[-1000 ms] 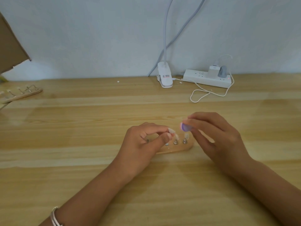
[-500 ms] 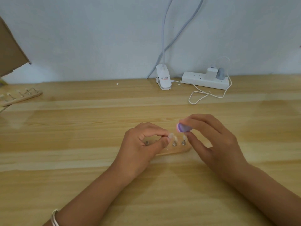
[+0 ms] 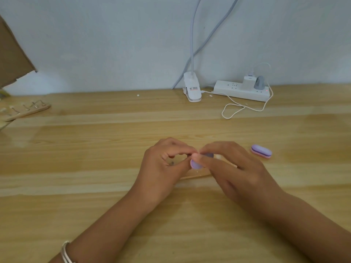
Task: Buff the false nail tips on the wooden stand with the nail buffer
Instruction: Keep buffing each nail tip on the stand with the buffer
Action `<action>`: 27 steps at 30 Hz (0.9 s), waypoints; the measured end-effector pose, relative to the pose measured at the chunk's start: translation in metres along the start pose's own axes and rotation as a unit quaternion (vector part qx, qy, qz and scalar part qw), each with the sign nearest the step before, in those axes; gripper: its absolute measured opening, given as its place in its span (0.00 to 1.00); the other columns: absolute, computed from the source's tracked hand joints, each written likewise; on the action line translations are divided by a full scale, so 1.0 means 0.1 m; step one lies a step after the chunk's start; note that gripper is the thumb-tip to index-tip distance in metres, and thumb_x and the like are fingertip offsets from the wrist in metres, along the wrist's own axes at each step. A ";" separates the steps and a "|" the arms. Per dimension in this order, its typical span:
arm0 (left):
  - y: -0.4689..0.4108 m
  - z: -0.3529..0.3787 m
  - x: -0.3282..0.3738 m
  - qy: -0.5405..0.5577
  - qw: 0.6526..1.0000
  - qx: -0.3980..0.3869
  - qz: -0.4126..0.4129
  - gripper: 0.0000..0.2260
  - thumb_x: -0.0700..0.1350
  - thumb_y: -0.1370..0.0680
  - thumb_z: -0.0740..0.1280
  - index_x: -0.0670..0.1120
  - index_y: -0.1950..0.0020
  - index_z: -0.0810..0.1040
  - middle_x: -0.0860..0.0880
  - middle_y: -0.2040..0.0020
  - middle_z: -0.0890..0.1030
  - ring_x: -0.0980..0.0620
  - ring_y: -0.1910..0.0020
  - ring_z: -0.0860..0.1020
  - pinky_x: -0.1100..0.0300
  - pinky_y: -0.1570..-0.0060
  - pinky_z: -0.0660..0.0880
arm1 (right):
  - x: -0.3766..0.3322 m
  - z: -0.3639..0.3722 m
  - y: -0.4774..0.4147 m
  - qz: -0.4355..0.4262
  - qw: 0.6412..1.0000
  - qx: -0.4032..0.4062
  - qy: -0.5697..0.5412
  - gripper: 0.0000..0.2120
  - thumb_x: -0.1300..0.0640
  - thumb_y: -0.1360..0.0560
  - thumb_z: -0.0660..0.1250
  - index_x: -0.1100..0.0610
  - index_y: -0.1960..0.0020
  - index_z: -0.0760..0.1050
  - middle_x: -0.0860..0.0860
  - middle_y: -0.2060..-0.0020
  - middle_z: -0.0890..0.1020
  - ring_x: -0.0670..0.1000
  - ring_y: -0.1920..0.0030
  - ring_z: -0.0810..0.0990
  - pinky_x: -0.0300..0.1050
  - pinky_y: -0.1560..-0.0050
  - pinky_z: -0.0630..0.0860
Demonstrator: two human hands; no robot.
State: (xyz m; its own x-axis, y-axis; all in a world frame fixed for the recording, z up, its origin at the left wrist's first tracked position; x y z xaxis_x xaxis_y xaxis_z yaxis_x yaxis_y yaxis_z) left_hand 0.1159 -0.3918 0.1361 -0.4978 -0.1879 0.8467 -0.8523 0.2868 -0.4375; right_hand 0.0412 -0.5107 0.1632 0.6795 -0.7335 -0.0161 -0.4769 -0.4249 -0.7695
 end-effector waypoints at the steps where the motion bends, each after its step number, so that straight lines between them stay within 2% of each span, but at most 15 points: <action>1: 0.00 0.00 -0.01 -0.001 1.000 0.000 -0.001 0.08 0.42 0.30 0.75 0.54 0.56 0.86 0.57 0.59 0.83 0.53 0.54 0.79 0.61 0.57 0.72 | 0.07 -0.03 0.00 0.016 1.000 0.004 0.009 0.16 0.74 0.24 0.64 0.61 0.44 0.84 0.56 0.50 0.83 0.54 0.50 0.82 0.31 0.46 0.70; 5: 0.00 0.01 -0.01 -0.011 1.000 -0.003 0.002 0.08 0.42 0.30 0.76 0.55 0.56 0.85 0.58 0.59 0.82 0.55 0.54 0.78 0.62 0.56 0.71 | 0.26 -0.04 0.03 0.078 0.997 0.006 -0.008 0.17 0.76 0.29 0.73 0.62 0.44 0.84 0.56 0.50 0.83 0.55 0.51 0.84 0.41 0.50 0.76; 8: 0.00 0.00 0.00 0.003 1.000 -0.002 0.004 0.07 0.48 0.31 0.76 0.59 0.56 0.84 0.58 0.59 0.83 0.55 0.54 0.79 0.65 0.57 0.71 | 0.06 0.01 0.04 0.038 0.999 0.008 -0.027 0.12 0.69 0.22 0.66 0.62 0.43 0.84 0.56 0.49 0.83 0.54 0.52 0.82 0.40 0.50 0.76; 10: 0.00 -0.01 0.00 0.010 1.000 -0.002 0.004 0.06 0.51 0.32 0.73 0.59 0.56 0.85 0.58 0.59 0.83 0.55 0.54 0.79 0.65 0.57 0.71 | -0.01 0.01 0.03 0.011 1.000 0.004 -0.017 0.13 0.69 0.22 0.65 0.61 0.42 0.84 0.56 0.50 0.83 0.55 0.52 0.82 0.42 0.52 0.77; 13: 0.00 0.01 -0.01 0.001 1.000 -0.007 0.002 0.05 0.46 0.30 0.75 0.56 0.56 0.85 0.57 0.59 0.83 0.54 0.55 0.79 0.63 0.56 0.71 | 0.17 -0.03 0.03 0.047 0.999 0.007 -0.009 0.15 0.74 0.27 0.70 0.61 0.44 0.84 0.55 0.50 0.83 0.53 0.51 0.82 0.34 0.48 0.72; 16: 0.00 0.03 0.00 -0.008 1.000 -0.012 0.005 0.07 0.44 0.30 0.74 0.56 0.57 0.85 0.57 0.59 0.83 0.55 0.55 0.78 0.63 0.55 0.70 | 0.31 -0.02 0.06 0.084 0.996 0.005 -0.019 0.16 0.75 0.29 0.72 0.62 0.44 0.84 0.55 0.50 0.83 0.54 0.51 0.82 0.43 0.49 0.76; 19: 0.00 0.00 -0.01 -0.014 1.000 -0.002 -0.001 0.06 0.45 0.31 0.74 0.57 0.57 0.84 0.57 0.59 0.83 0.53 0.54 0.78 0.64 0.57 0.71 | 0.27 0.00 0.07 0.082 0.996 0.006 -0.029 0.14 0.71 0.27 0.70 0.62 0.43 0.83 0.55 0.49 0.83 0.54 0.50 0.82 0.45 0.49 0.76; 22: 0.00 -0.02 -0.02 -0.018 1.000 -0.001 -0.005 0.07 0.44 0.30 0.75 0.57 0.58 0.84 0.57 0.59 0.82 0.54 0.54 0.78 0.64 0.56 0.71 | 0.28 0.03 0.06 0.092 0.996 0.000 -0.016 0.16 0.73 0.27 0.71 0.62 0.42 0.83 0.54 0.49 0.83 0.55 0.50 0.82 0.47 0.50 0.77; 24: 0.00 0.00 -0.01 -0.025 1.000 -0.005 -0.004 0.08 0.41 0.30 0.76 0.56 0.57 0.84 0.57 0.59 0.83 0.54 0.54 0.78 0.64 0.56 0.71 | 0.32 0.02 0.06 0.108 0.994 0.001 -0.005 0.17 0.75 0.28 0.73 0.62 0.42 0.83 0.53 0.50 0.83 0.55 0.50 0.83 0.42 0.49 0.76; 27: 0.00 0.01 -0.02 -0.040 0.999 -0.009 -0.006 0.09 0.39 0.30 0.76 0.54 0.57 0.84 0.57 0.59 0.82 0.54 0.54 0.78 0.65 0.56 0.70 | 0.31 -0.03 0.06 0.122 0.992 0.020 -0.027 0.14 0.72 0.26 0.71 0.62 0.42 0.82 0.53 0.49 0.83 0.52 0.48 0.82 0.30 0.44 0.69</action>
State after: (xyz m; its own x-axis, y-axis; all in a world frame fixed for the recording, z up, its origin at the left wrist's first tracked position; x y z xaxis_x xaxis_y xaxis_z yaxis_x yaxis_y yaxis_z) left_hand 0.1164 -0.3927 0.1344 -0.4994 -0.2662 0.8245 -0.8557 0.3005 -0.4213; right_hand 0.0580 -0.5379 0.1604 0.5761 -0.7822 -0.2372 -0.6082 -0.2163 -0.7637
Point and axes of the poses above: each hand's wrist, its own y-axis away from the middle knuckle, its own z-axis out of the palm, x = y × z, the point moved 10 cm from there along -y, towards the middle knuckle
